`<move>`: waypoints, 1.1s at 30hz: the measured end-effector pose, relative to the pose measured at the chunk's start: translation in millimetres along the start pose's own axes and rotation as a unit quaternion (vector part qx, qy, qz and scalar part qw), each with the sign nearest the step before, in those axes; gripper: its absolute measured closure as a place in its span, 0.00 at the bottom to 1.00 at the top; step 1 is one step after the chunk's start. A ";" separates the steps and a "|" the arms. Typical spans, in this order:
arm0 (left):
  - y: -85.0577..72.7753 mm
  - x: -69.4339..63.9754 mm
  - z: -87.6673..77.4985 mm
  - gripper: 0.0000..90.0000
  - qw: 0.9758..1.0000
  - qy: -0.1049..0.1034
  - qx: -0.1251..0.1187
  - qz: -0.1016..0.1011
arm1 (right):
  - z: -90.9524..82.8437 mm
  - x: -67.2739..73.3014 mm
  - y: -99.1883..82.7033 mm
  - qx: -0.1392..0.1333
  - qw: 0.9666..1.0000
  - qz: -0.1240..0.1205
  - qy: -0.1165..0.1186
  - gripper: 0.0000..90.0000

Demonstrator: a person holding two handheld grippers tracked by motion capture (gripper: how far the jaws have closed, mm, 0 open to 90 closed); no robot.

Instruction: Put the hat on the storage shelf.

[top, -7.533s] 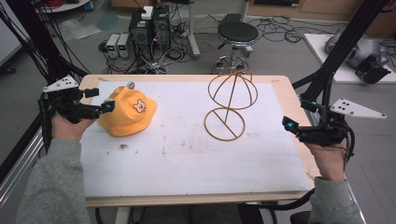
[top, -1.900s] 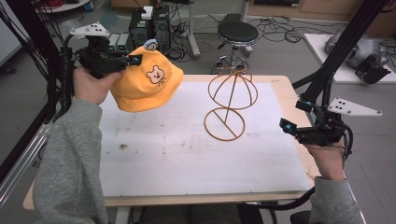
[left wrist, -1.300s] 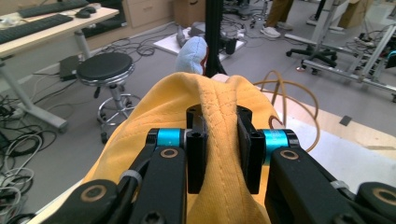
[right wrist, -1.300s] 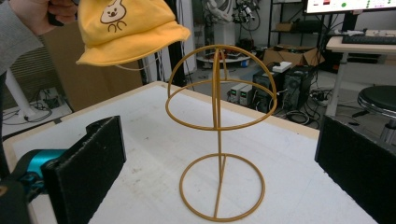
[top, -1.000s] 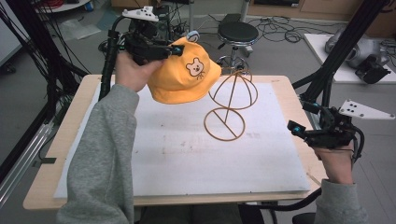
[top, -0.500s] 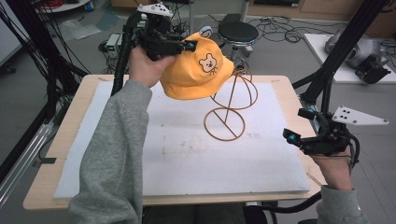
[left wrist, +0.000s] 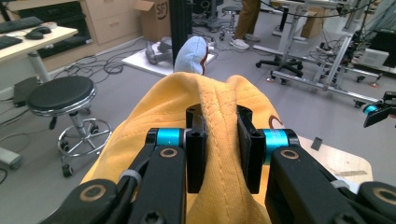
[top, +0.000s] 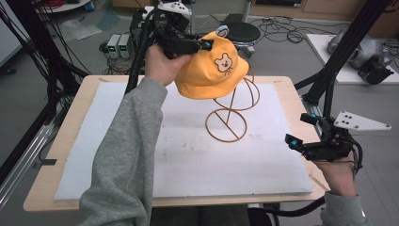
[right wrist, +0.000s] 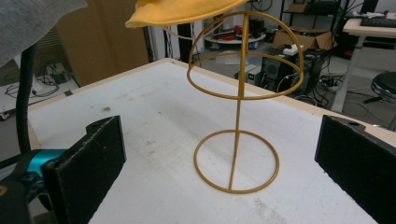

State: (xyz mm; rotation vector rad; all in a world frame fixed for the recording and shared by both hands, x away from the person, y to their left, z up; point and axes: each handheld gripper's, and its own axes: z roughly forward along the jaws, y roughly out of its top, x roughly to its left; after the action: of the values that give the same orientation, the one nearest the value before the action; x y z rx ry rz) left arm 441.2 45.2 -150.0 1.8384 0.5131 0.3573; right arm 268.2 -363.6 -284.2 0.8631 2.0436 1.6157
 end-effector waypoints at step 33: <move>-9.2 -24.2 91.0 0.84 0.998 -0.045 0.043 0.023 | -17.3 6.6 -9.0 0.012 1.000 0.001 -0.018 0.01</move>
State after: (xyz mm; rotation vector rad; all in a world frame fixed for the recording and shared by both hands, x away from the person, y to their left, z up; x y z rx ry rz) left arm 462.9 -39.0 -187.3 1.9438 0.4298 0.2859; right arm 250.2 -372.9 -288.0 0.8972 2.0425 1.5674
